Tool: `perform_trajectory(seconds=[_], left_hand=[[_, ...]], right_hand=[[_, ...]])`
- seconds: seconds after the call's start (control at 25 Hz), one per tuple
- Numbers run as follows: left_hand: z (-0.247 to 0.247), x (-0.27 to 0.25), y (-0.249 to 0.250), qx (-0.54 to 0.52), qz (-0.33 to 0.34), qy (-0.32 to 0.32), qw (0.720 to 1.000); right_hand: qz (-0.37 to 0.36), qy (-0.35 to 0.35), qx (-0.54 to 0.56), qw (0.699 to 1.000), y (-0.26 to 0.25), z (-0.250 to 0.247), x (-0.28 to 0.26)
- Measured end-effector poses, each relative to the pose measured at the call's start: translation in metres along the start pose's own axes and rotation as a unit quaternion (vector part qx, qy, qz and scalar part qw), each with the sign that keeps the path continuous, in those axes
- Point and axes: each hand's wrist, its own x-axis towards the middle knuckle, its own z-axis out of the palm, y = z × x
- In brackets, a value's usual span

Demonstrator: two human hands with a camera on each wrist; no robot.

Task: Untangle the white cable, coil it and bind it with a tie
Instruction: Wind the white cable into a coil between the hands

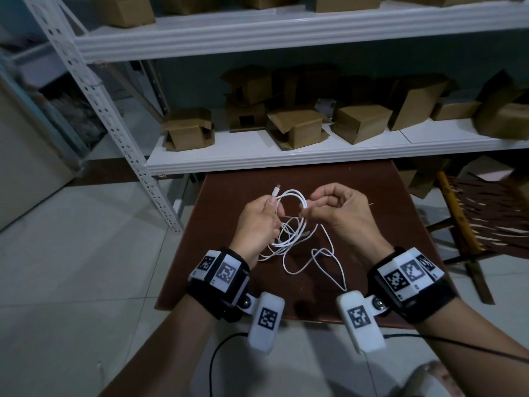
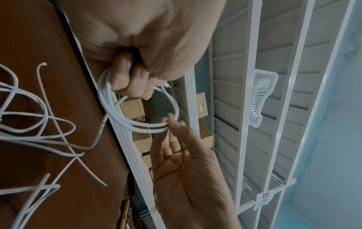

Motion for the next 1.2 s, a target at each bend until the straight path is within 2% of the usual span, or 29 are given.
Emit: perform_trajectory(seconds=[0.2, 0.32, 0.4, 0.44, 0.52, 0.6, 0.72, 0.84, 0.96, 1.2], left_hand=[[-0.002, 0.005, -0.008, 0.059, -0.006, 0.027, 0.998], [-0.003, 0.005, -0.011, 0.152, -0.023, 0.051, 0.987], [-0.001, 0.002, -0.007, 0.220, -0.053, 0.103, 0.968], [-0.001, 0.001, -0.006, 0.227, -0.046, 0.131, 0.964], [-0.002, 0.004, -0.007, 0.155, -0.001, 0.135, 0.979], [0.001, 0.006, -0.007, -0.013, 0.018, 0.085, 0.996], [0.011, 0.001, -0.002, -0.232, -0.015, 0.057, 0.971], [0.017, -0.003, 0.004, -0.329, -0.040, 0.073, 0.941], [0.014, -0.005, 0.007, -0.330, -0.064, 0.081, 0.938], [0.014, -0.007, 0.005, -0.187, -0.053, 0.075, 0.978]], right_hand=[[-0.008, -0.009, -0.005, 1.000, 0.000, 0.000, -0.001], [-0.016, -0.018, -0.013, 1.000, 0.001, -0.001, -0.001], [-0.020, -0.024, -0.014, 0.999, 0.002, -0.001, 0.000], [-0.022, -0.027, -0.012, 0.999, 0.002, 0.000, 0.000], [-0.026, -0.029, -0.005, 0.999, 0.002, 0.001, 0.000], [-0.030, -0.027, 0.006, 0.999, 0.001, 0.001, 0.001], [-0.035, -0.023, 0.017, 0.999, 0.001, 0.004, 0.002], [-0.040, -0.025, 0.014, 0.999, 0.004, 0.007, 0.002], [-0.050, -0.024, 0.017, 0.998, 0.004, 0.010, 0.000], [-0.056, -0.003, 0.045, 0.997, 0.000, 0.007, 0.001]])
